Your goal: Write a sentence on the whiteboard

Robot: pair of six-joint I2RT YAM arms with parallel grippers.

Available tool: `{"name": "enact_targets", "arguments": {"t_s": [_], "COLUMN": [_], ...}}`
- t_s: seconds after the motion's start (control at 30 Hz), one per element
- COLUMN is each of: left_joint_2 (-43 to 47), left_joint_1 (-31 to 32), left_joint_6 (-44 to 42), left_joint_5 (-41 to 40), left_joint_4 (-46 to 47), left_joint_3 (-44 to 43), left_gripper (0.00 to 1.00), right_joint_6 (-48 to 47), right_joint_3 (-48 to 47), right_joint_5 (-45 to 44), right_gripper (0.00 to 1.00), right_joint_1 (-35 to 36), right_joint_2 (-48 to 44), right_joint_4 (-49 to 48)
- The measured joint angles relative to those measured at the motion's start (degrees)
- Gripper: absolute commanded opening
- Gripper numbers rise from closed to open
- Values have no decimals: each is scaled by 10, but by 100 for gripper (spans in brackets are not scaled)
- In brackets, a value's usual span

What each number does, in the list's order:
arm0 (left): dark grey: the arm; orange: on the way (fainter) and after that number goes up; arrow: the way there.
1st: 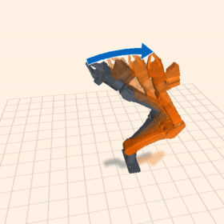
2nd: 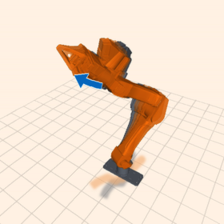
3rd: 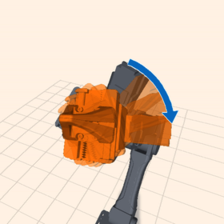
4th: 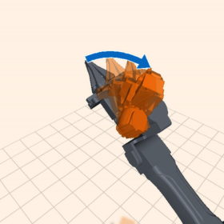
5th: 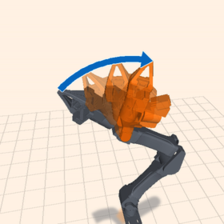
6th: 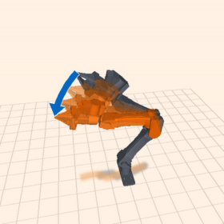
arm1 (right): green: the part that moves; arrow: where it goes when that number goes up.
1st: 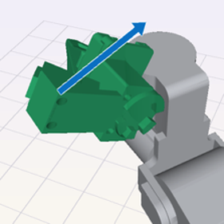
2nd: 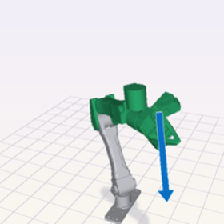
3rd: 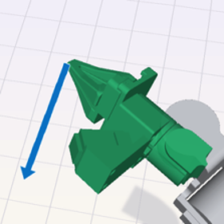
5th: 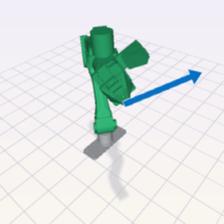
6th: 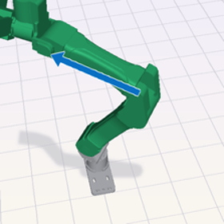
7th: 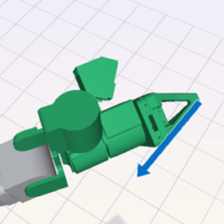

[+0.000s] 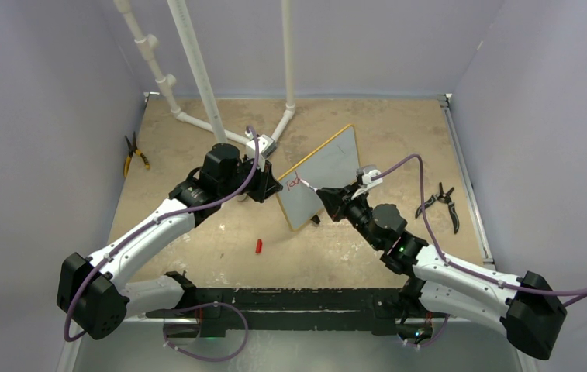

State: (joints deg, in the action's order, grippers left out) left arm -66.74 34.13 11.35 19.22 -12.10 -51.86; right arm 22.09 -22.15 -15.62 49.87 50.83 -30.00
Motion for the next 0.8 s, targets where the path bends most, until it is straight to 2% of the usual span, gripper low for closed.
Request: {"name": "enact_targets", "arguments": {"t_s": [0.43, 0.8], "left_joint_2": [0, 0], "left_joint_1": [0, 0], "left_joint_6": [0, 0], "left_joint_5": [3, 3], "left_joint_4": [1, 1], "left_joint_3": [0, 0], "left_gripper": [0, 0], "right_joint_6": [0, -3], "right_joint_3": [0, 0], "right_joint_5": [-14, -15], "right_gripper": [0, 0], "right_joint_1": [0, 0], "right_joint_2": [-48, -14], "right_joint_4": [23, 20]}}
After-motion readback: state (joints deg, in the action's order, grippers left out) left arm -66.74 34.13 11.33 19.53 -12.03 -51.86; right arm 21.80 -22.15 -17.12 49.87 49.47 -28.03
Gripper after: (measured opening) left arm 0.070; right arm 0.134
